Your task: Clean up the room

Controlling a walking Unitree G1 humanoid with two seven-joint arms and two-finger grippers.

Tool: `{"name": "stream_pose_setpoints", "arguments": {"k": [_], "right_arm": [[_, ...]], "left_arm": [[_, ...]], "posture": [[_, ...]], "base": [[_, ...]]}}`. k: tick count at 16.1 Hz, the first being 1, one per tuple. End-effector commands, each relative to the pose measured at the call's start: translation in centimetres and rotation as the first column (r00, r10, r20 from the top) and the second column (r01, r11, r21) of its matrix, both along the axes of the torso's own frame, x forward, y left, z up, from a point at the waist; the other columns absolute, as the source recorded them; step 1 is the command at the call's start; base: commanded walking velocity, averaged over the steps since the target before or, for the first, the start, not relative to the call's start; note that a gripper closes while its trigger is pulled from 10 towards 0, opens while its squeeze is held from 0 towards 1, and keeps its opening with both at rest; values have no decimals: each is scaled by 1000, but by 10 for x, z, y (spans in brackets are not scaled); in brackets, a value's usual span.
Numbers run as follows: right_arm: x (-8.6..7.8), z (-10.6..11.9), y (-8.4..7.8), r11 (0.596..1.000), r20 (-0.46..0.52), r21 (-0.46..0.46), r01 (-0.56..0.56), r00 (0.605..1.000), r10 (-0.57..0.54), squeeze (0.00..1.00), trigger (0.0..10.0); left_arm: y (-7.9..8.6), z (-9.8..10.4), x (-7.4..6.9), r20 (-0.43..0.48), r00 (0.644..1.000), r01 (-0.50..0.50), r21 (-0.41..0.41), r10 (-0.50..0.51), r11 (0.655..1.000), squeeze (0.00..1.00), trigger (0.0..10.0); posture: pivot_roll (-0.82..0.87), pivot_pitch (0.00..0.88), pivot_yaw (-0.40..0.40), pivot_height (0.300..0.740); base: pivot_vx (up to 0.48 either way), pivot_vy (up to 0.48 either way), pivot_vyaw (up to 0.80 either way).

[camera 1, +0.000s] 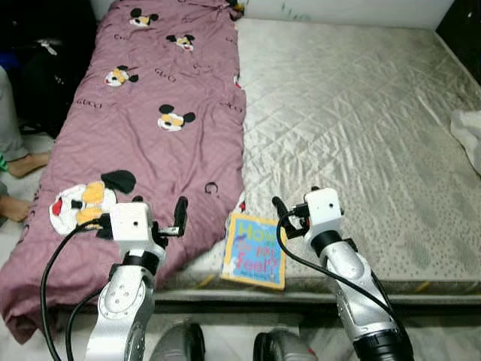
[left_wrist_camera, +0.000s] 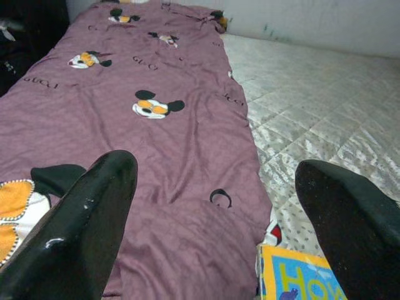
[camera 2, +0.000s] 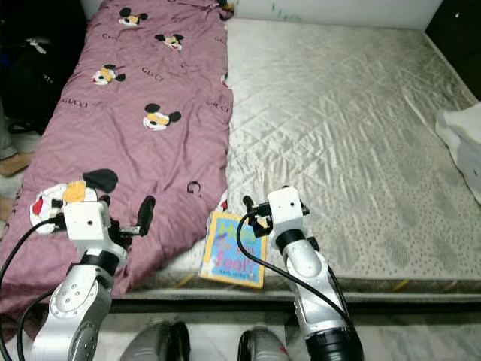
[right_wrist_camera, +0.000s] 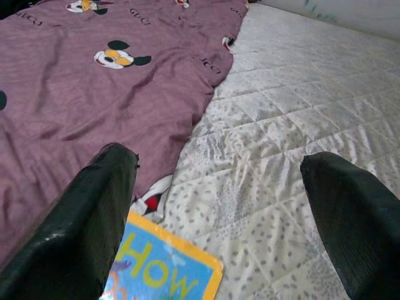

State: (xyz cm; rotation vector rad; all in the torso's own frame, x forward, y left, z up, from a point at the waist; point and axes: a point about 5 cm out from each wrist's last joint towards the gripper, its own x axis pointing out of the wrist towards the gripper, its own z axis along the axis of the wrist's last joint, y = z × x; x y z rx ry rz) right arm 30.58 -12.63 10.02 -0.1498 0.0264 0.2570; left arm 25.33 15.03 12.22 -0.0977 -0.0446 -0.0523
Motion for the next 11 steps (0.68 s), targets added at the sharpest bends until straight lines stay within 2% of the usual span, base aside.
{"name": "stream_pose_setpoints", "arguments": {"k": [1,11], "right_arm": [[-3,-2,1,1000,-10,6,-8,1000,8,0,10000],[-2,-3,1,1000,-7,1,-15,1000,15,0,10000]], "left_arm": [[1,-2,-2,-16,1000,-4,11,4,1000,0,10000],[2,-1,0,1,1000,-13,19,13,1000,0,10000]], "posture": [[-15,203,-55,622],[-12,189,-53,622]], "base": [[0,0,0],[0,0,0]]}}
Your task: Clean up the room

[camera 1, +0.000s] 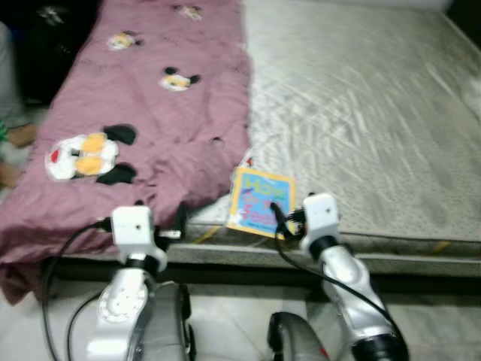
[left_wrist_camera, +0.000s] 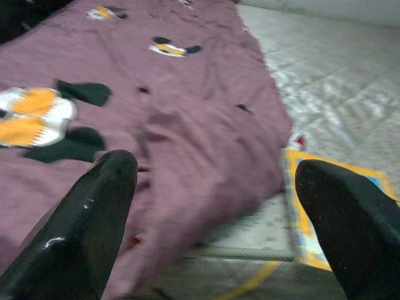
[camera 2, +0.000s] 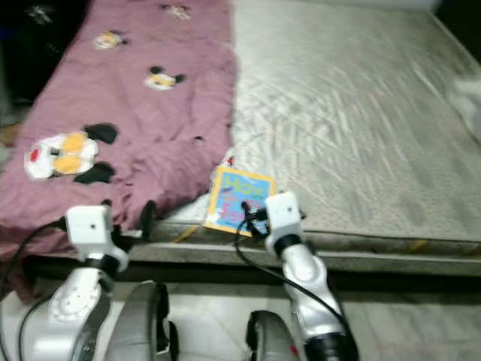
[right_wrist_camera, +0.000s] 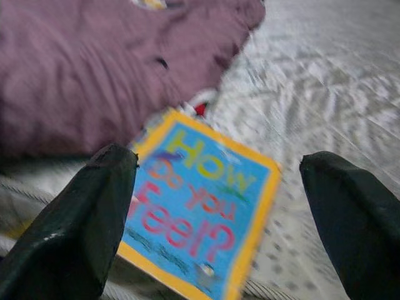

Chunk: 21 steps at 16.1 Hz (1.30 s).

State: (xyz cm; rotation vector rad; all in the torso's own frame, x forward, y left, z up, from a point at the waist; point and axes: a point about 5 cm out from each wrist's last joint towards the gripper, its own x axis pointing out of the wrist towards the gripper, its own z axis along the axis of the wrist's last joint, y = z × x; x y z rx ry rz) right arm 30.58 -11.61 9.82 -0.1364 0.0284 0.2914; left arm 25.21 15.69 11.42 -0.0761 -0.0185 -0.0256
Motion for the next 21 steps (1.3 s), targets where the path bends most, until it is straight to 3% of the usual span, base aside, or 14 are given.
{"name": "stream_pose_setpoints", "arguments": {"k": [1,11,21], "right_arm": [[-1,-1,-8,1000,1,-14,15,1000,-15,0,10000],[-1,0,-7,1000,-1,-5,10,1000,-10,0,10000],[1,0,-7,1000,-5,-5,15,1000,-15,0,10000]], "left_arm": [[-4,7,1,24,1000,11,-12,-11,1000,0,10000],[-4,7,-1,21,1000,2,-30,-1,1000,0,10000],[1,12,2,52,998,-21,-42,23,999,0,10000]], "posture": [[-13,191,-53,622],[-17,214,-57,512],[-16,213,-58,512]], "base": [[0,0,0],[0,0,0],[71,0,0]]}}
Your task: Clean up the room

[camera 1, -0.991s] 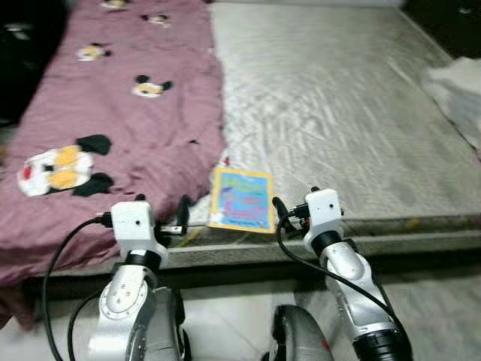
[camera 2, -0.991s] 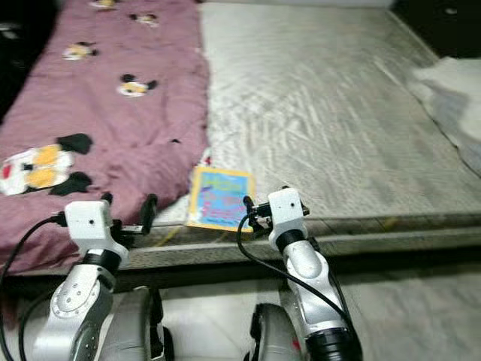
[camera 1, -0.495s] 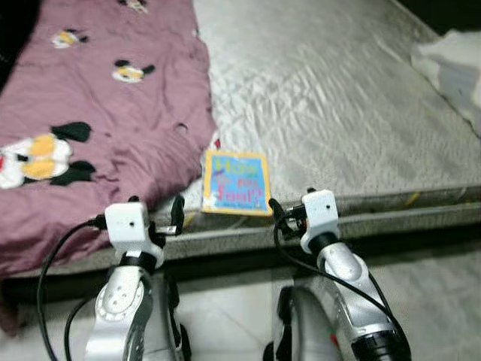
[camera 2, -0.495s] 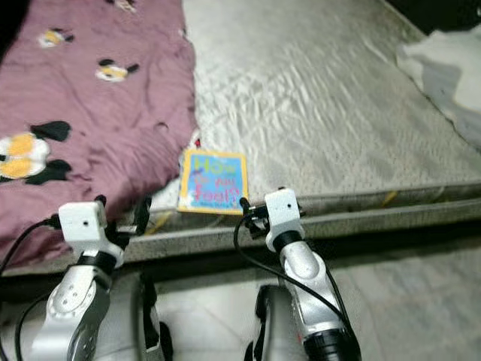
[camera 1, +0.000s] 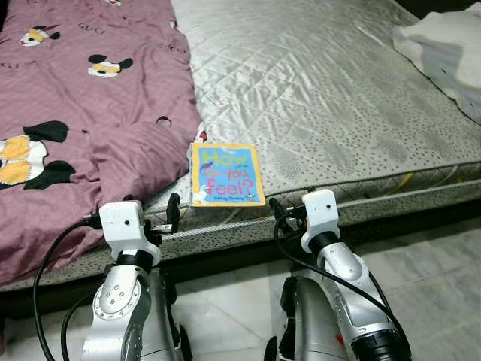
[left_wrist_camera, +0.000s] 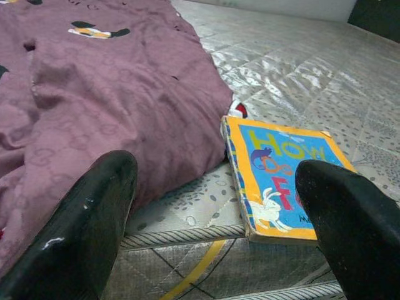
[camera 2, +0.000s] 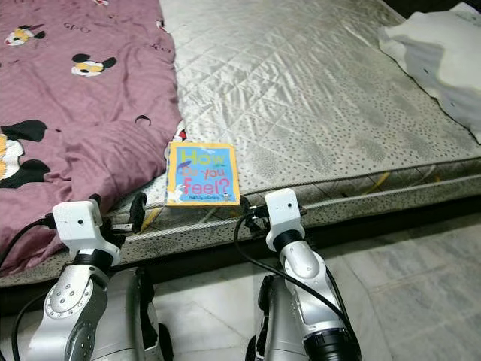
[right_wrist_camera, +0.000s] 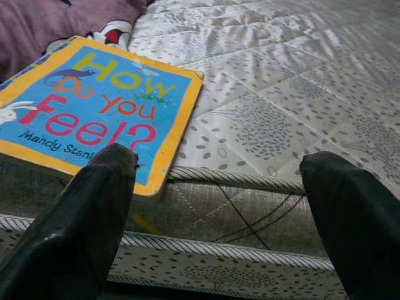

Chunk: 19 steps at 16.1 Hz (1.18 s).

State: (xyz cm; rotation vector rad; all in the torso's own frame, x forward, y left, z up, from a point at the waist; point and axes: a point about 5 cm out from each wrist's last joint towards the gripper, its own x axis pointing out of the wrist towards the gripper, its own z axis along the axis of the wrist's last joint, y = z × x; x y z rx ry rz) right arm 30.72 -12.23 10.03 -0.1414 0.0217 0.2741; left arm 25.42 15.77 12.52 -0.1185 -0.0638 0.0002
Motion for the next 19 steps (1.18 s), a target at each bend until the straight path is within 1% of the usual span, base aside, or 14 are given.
{"name": "stream_pose_setpoints", "arguments": {"k": [1,6,8,10,14,17,18,19], "right_arm": [[0,-2,-1,1000,-14,-3,-1,1000,1,0,10000],[0,-3,-1,1000,-11,-7,0,1000,0,0,10000],[0,-3,-1,1000,-10,-11,-2,1000,2,0,10000],[0,-4,-2,1000,-10,-16,0,1000,0,0,10000],[0,-5,-4,1000,-12,-25,6,1000,-6,0,10000],[0,-4,-5,999,0,-47,-8,1000,8,0,10000],[1,-4,-5,999,0,-47,-8,1000,8,0,10000],[1,-4,-5,1000,-1,-30,0,1000,0,0,10000]], "left_arm": [[-1,2,0,13,1000,10,0,-10,1000,0,10000],[-4,1,0,12,999,31,-9,-31,999,0,10000],[-5,0,1,-3,1000,22,-13,-22,1000,0,10000],[-5,-3,2,-27,1000,0,-35,-1,999,0,10000],[-7,-3,2,-26,1000,5,-37,-6,999,0,10000],[-8,-4,2,-37,999,-10,-46,9,999,0,10000],[-8,-4,1,-40,999,-12,-45,10,999,0,10000],[-5,-7,1,-62,998,-29,-37,26,999,0,10000]], "posture": [[-17,211,-57,512],[-14,203,-56,512],[-14,200,-55,512],[-15,198,-55,512],[-19,198,-59,512],[-17,204,-61,512],[-17,204,-61,512],[-19,206,-60,512]], "base": [[450,0,0],[460,0,0],[351,0,0],[0,0,0],[0,0,0],[0,0,0],[0,0,0],[0,0,0]]}}
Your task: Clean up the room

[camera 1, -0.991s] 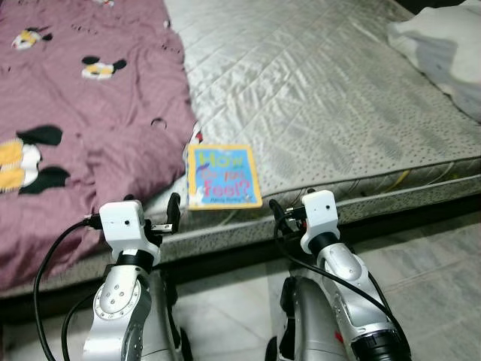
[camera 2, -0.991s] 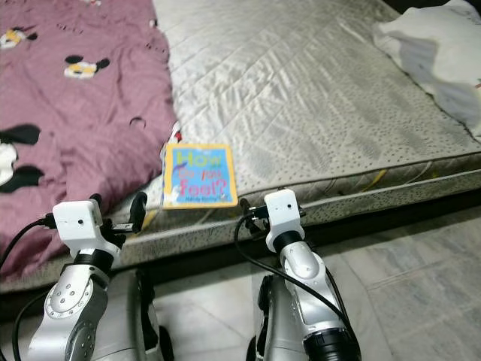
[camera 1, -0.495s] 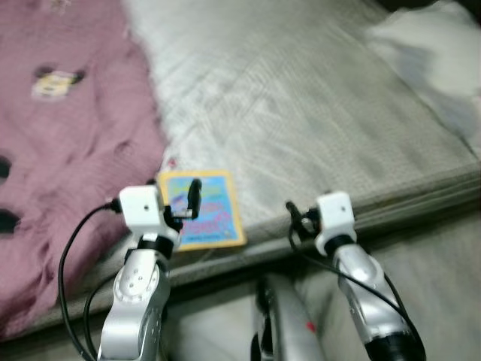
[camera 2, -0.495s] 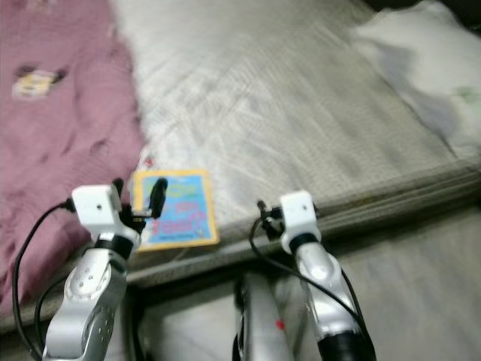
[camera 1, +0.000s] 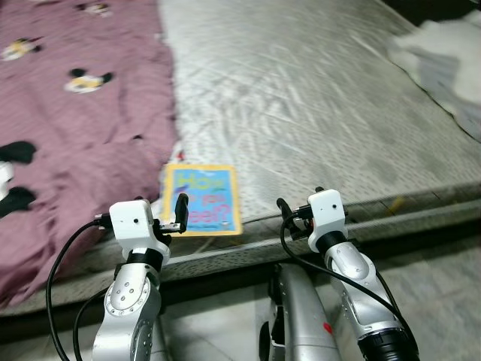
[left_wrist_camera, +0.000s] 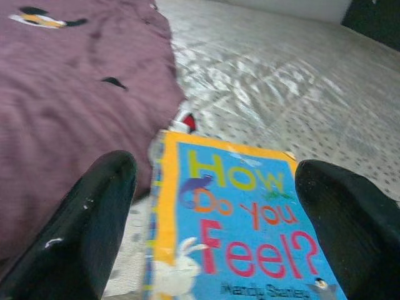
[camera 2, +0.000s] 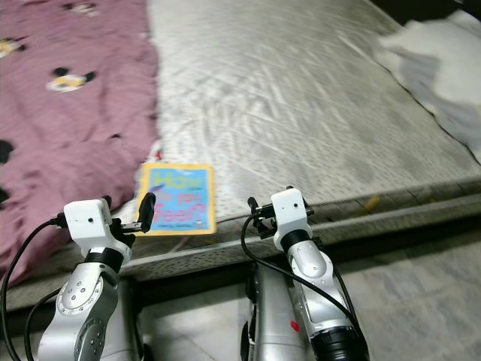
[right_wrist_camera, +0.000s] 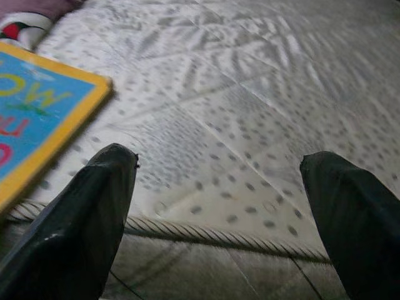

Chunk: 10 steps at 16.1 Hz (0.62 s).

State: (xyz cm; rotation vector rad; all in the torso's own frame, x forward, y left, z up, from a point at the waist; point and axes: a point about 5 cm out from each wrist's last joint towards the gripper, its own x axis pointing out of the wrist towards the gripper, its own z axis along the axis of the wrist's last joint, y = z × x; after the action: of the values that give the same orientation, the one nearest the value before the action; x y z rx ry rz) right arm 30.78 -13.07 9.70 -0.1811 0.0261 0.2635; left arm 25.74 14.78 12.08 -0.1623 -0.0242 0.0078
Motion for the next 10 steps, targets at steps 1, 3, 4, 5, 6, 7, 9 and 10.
{"name": "stream_pose_setpoints", "arguments": {"k": [1,3,4,5,6,7,9,10], "right_arm": [[0,0,4,1000,-3,11,-9,1000,9,0,10000],[0,0,3,1000,-3,5,-14,1000,14,0,10000],[0,0,2,1000,-4,1,-9,1000,9,0,10000],[0,0,1,1000,-6,2,-5,1000,6,0,10000],[0,-1,1,1000,-8,3,-4,1000,4,0,10000],[1,-1,0,1000,-16,2,-2,1000,2,0,10000],[2,-2,0,1000,-21,-2,-4,1000,4,0,10000],[2,-1,0,1000,-18,-6,-5,1000,5,0,10000]], "left_arm": [[6,-4,-2,-26,999,-26,18,26,1000,0,10000],[11,-6,0,-43,997,-59,26,60,998,0,10000],[18,-10,-1,-75,991,-107,4,107,994,0,10000],[21,-12,-2,-92,987,-132,-2,131,991,0,10000],[22,-12,-3,-96,985,-144,-3,143,990,0,10000],[27,-14,-10,-119,978,-176,-10,174,984,0,10000],[34,-20,-19,-165,966,-204,-14,199,979,0,10000],[36,-22,-20,-178,963,-208,-15,203,978,0,10000]], "posture": [[-19,206,-60,512],[-24,208,-60,502],[-30,211,-64,487],[-29,212,-65,482],[-29,212,-65,482],[-23,217,-71,482],[-12,223,-78,482],[-9,223,-80,482]], "base": [[0,0,0],[0,0,0],[0,0,0],[0,0,0],[0,0,0],[0,0,0],[0,0,0],[0,0,0]]}}
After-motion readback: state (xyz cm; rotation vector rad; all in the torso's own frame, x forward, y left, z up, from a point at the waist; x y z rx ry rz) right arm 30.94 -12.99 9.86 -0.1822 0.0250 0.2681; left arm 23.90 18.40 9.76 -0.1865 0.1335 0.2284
